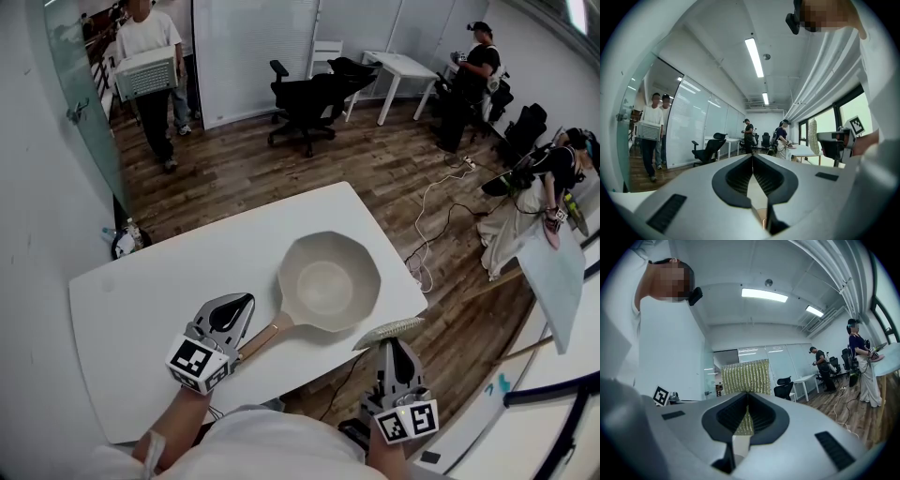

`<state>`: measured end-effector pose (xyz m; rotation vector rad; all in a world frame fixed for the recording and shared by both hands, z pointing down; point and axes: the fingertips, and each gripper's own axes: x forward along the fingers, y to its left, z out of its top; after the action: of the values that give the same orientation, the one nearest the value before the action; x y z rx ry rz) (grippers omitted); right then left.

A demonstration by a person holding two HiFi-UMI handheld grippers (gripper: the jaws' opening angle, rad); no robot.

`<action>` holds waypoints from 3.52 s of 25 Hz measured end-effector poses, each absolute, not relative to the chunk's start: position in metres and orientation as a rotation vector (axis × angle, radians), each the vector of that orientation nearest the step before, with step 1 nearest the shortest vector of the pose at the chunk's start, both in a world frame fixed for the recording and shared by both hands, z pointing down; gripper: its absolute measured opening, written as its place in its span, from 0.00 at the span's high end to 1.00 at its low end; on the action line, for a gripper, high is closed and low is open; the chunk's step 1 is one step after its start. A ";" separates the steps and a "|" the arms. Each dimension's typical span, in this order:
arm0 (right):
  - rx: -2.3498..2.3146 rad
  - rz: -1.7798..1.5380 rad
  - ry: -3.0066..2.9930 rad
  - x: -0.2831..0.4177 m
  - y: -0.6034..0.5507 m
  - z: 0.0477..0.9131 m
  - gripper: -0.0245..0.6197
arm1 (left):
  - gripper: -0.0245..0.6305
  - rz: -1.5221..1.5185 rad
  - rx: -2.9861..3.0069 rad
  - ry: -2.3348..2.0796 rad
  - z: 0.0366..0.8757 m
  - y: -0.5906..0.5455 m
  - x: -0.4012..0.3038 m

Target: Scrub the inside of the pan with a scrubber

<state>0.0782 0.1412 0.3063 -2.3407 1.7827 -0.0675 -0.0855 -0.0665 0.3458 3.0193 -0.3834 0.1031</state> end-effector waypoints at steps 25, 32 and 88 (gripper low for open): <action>-2.179 -0.140 1.986 0.152 0.050 0.318 0.92 | 0.94 0.155 2.936 -0.660 0.365 -0.111 -0.064; -2.080 -0.135 2.093 0.188 0.024 0.315 0.92 | 0.94 0.183 2.970 -0.766 0.360 -0.102 -0.046; -1.752 -0.264 2.404 0.209 -0.036 0.339 0.92 | 0.94 0.275 2.918 -1.082 0.374 -0.091 -0.028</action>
<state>0.2094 -0.0360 0.3386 -1.7518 2.4036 -0.2637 -0.0281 -0.0913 0.3742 2.9179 -1.0819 0.2746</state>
